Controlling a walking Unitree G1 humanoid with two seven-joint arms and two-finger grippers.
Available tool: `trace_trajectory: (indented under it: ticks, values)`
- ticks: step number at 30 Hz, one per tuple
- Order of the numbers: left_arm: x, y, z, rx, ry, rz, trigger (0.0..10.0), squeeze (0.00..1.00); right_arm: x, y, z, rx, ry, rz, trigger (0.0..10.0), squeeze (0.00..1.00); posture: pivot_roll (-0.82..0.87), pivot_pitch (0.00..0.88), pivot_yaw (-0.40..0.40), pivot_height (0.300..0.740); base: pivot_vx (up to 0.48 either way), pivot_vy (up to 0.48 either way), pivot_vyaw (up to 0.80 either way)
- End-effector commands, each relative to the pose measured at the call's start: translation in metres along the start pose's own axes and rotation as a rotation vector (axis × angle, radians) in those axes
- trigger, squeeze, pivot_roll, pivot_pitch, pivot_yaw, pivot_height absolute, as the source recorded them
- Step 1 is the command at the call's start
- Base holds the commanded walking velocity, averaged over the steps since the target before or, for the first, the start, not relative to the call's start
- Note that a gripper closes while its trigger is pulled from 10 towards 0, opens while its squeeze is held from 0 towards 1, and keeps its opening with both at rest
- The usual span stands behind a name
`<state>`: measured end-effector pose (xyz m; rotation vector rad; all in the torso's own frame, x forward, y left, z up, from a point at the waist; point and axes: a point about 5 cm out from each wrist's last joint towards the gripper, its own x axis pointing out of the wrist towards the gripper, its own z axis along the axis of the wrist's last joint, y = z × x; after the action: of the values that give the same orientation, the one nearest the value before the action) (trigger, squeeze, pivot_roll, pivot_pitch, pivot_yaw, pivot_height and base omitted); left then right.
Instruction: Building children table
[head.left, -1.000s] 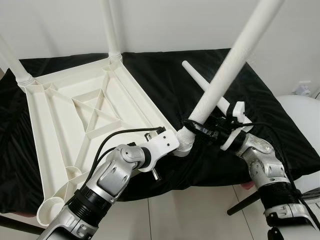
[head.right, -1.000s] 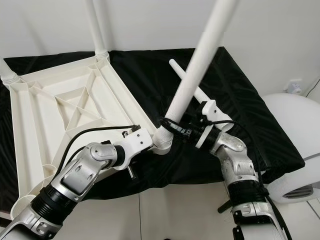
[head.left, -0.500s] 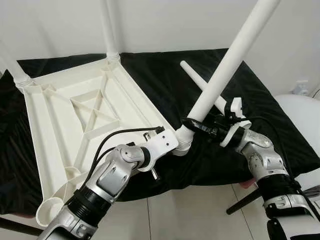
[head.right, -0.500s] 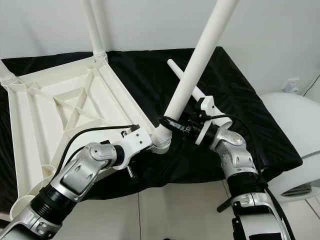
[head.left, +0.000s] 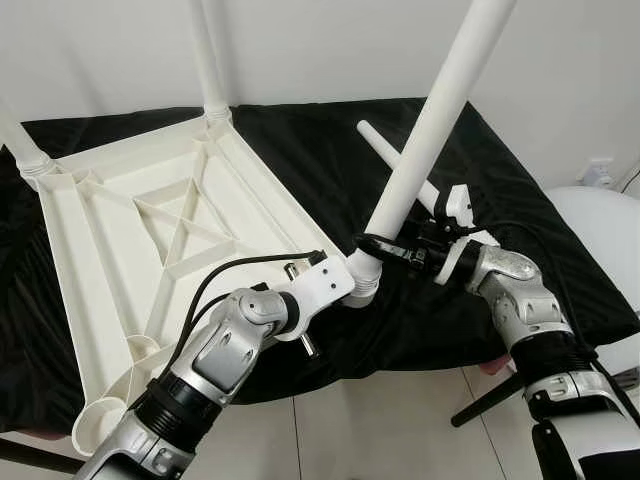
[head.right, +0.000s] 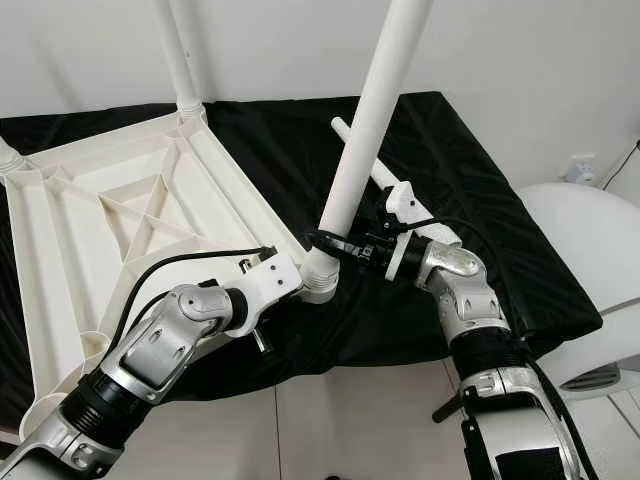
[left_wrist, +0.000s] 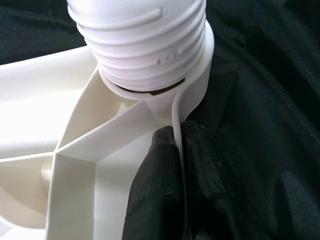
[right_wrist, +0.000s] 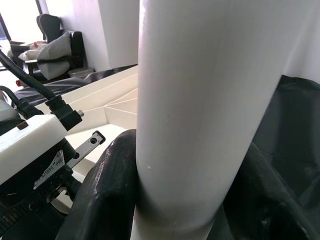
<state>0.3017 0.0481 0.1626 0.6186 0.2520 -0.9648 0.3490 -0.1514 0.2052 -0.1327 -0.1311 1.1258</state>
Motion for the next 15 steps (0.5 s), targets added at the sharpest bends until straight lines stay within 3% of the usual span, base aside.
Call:
trace_trajectory:
  ticks: [1, 15]
  values:
    - [-0.003, 0.0, -0.003, 0.026, 0.019, 0.013, 10.0, 0.0, -0.025, 0.002, -0.051, 0.079, 0.293, -0.076, 10.0, 0.0, -0.08, 0.165, 0.043, 0.74, 0.0, 0.0, 0.0]
    - [-0.003, -0.004, -0.002, 0.036, 0.012, 0.0, 10.0, 0.0, 0.004, 0.013, -0.056, 0.072, 0.285, -0.061, 10.0, 0.0, -0.08, 0.169, 0.048, 0.74, 0.0, 0.0, 0.0]
